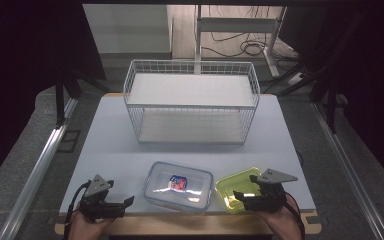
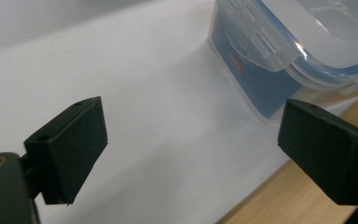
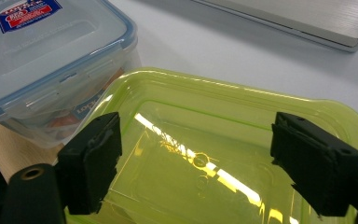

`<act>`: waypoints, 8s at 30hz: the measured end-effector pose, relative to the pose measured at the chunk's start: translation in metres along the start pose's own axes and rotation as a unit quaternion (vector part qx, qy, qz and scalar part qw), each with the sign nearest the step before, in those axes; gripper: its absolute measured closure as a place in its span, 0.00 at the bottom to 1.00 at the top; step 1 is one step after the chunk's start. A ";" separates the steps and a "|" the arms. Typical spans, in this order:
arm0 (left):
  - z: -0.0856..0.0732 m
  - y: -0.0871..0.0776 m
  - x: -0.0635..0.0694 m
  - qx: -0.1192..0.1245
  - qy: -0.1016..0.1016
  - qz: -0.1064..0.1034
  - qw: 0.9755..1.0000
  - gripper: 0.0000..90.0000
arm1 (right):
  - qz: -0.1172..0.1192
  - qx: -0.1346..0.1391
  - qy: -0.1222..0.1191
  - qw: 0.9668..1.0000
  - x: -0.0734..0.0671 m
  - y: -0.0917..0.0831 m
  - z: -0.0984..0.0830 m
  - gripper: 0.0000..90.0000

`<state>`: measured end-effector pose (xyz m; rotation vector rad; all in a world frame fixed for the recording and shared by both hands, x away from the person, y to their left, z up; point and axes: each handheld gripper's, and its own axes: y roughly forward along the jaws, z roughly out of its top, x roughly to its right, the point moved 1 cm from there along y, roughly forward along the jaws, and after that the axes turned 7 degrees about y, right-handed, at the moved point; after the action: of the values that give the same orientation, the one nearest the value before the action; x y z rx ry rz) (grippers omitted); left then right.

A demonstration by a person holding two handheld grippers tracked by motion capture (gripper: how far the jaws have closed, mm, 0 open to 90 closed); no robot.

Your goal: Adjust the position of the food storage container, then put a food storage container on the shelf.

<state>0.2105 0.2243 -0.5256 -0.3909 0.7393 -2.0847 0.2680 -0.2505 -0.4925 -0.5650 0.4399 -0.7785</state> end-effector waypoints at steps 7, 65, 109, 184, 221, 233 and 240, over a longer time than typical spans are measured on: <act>-0.003 -0.001 -0.003 0.009 -0.004 0.010 1.000 0.12 | -0.011 -0.003 -0.009 1.000 -0.001 0.000 0.000 0.26; -0.007 0.011 0.004 -0.005 0.044 -0.010 0.999 0.18 | 0.032 -0.089 -0.081 0.992 -0.036 0.021 0.003 0.99; 0.009 0.028 0.007 -0.025 0.034 -0.089 0.995 0.92 | 0.026 -0.073 -0.059 0.995 -0.012 0.028 0.013 0.99; 0.077 0.063 0.009 -0.014 0.014 -0.159 0.987 0.05 | 0.072 -0.037 0.004 0.997 -0.006 0.033 0.036 0.04; 0.065 0.060 0.026 -0.011 -0.072 -0.266 0.961 0.44 | 0.172 -0.084 0.146 0.971 -0.006 0.037 0.030 0.46; 0.061 0.053 0.028 0.010 -0.111 -0.262 0.959 0.55 | 0.163 -0.061 0.170 0.970 -0.012 0.025 0.024 0.56; 0.066 0.055 0.025 0.015 -0.118 -0.246 0.962 0.55 | 0.147 -0.045 0.156 0.976 -0.015 0.026 0.029 0.57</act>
<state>0.2648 0.1553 -0.5091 -0.8613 0.4983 -2.4459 0.2884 -0.2156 -0.4839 -0.4483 0.8341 -0.5633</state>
